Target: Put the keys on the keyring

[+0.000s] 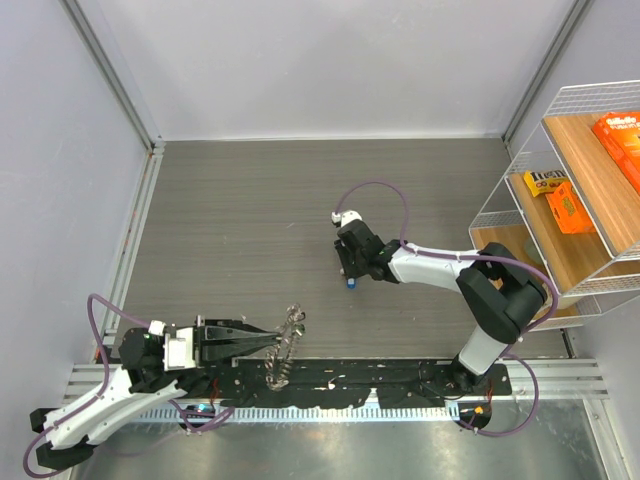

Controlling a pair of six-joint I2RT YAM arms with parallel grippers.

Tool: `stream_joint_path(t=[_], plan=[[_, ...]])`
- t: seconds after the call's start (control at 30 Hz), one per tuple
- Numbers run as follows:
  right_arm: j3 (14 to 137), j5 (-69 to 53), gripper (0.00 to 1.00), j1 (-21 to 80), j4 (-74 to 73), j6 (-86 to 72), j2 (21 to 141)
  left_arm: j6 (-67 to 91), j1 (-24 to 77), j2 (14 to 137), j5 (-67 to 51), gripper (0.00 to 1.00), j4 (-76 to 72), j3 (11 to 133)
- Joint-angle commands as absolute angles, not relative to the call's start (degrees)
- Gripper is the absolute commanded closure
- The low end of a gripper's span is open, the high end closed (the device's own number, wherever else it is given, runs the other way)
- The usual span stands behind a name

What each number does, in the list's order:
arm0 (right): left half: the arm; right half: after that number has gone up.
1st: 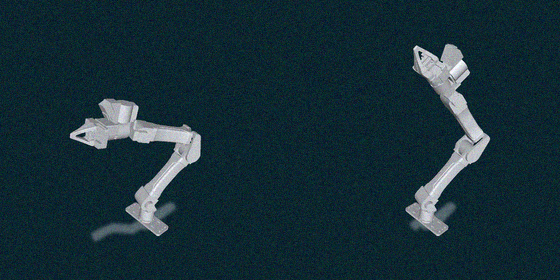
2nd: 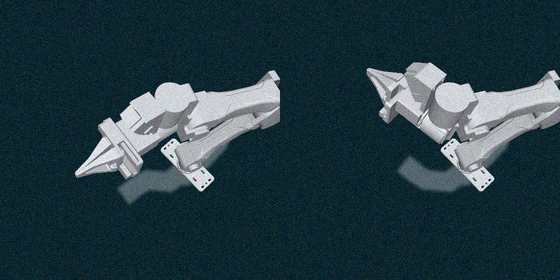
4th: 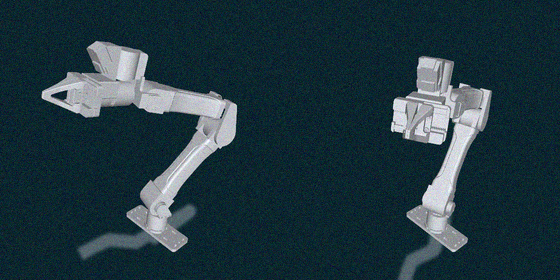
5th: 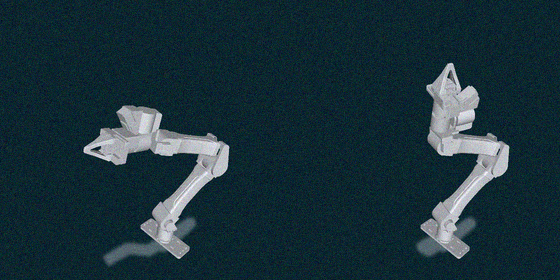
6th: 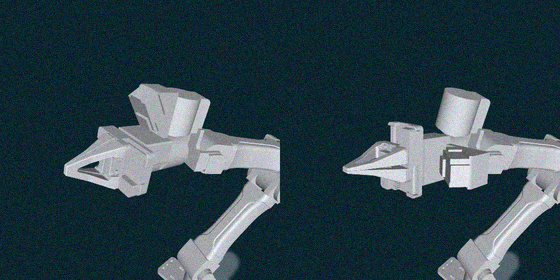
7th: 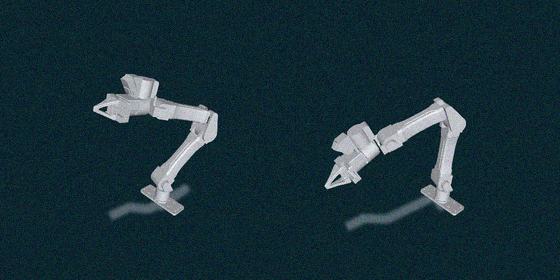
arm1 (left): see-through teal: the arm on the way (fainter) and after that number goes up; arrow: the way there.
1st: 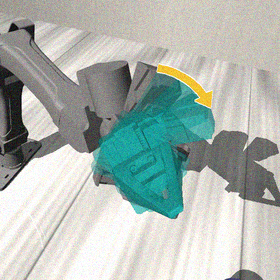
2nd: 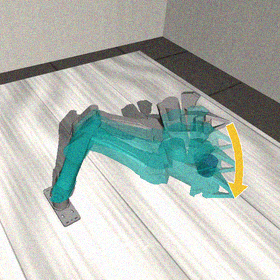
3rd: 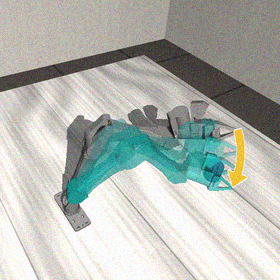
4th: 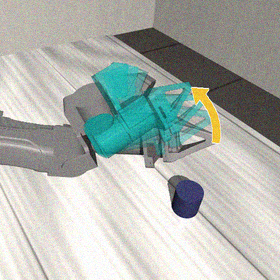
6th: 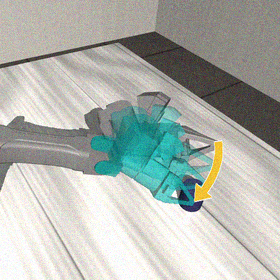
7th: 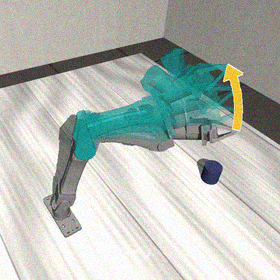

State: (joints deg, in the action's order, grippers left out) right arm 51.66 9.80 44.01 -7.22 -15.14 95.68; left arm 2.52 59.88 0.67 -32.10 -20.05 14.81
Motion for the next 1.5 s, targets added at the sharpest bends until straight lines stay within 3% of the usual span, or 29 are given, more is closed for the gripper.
stream_joint_path(t=[0.0,0.1,0.2,0.23,0.43,0.67,0.97,1.17,1.47], plan=[[51.33,9.58,0.73,43.68,-5.01,-15.29,95.80,2.29,59.85,-4.31,-30.59,1.00,-24.79,15.38],[51.15,9.41,0.87,43.59,-4.75,-15.38,95.62,2.29,59.85,-4.22,-30.59,1.00,-24.87,15.29],[51.15,9.14,0.89,43.33,-4.83,-15.12,95.89,2.37,59.85,-4.13,-30.50,1.00,-24.79,15.38],[51.07,9.05,0.94,43.33,-4.75,-15.20,95.98,2.46,59.85,-4.30,-30.50,1.00,-24.79,15.38],[47.56,7.56,0.94,43.24,-2.55,-15.21,90.89,2.99,59.77,-4.57,-30.32,1.00,-24.87,15.56],[39.99,1.85,0.95,44.82,-0.35,-15.73,72.02,3.34,59.85,-4.22,-29.18,1.00,-24.96,15.56],[45.17,2.64,0.95,57.73,-13.17,-10.99,52.14,2.46,59.85,-1.50,-26.02,1.00,-27.24,15.56],[49.65,-4.82,0.95,62.22,-16.96,-10.99,46.50,2.81,59.77,-0.17,-24.35,1.00,-28.91,15.82],[60.11,-15.38,0.95,67.84,-18.54,-12.13,48.16,3.08,59.85,2.90,-21.27,1.00,-32.34,14.94]])
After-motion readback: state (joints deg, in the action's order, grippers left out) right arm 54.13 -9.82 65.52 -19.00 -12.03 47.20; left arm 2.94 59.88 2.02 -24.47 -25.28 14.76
